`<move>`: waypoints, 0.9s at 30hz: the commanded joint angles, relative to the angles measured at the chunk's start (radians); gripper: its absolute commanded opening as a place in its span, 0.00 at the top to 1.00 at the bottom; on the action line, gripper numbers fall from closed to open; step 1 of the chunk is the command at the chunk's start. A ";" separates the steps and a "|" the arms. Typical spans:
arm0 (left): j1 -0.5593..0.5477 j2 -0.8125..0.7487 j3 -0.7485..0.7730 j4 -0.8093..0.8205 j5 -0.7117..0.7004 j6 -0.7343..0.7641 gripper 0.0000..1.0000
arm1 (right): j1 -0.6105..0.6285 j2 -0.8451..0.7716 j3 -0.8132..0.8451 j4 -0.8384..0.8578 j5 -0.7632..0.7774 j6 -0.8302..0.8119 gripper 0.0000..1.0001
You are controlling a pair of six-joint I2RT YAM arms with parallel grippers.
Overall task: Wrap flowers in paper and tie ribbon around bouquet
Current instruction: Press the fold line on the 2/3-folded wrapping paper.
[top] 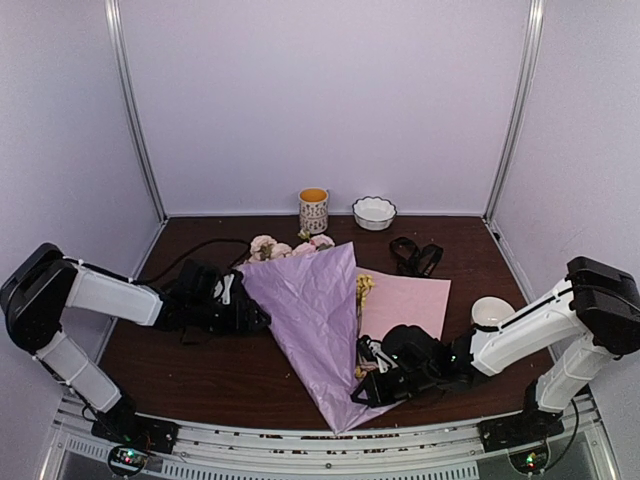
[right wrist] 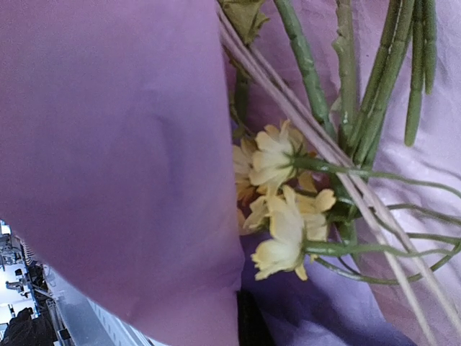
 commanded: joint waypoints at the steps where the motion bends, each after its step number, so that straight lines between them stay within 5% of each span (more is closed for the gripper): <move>1: 0.009 0.087 0.020 0.167 0.046 -0.073 0.11 | 0.004 0.012 0.017 -0.015 -0.005 -0.010 1.00; 10: 0.008 0.168 -0.024 0.354 0.130 -0.144 0.28 | 0.004 -0.003 0.014 -0.026 0.012 -0.012 1.00; 19: 0.009 0.088 -0.028 0.150 -0.008 -0.084 1.00 | 0.004 0.009 0.021 -0.029 0.009 -0.015 1.00; 27: 0.063 0.012 0.024 -0.058 -0.140 0.042 1.00 | 0.003 -0.001 0.014 -0.024 0.013 -0.011 1.00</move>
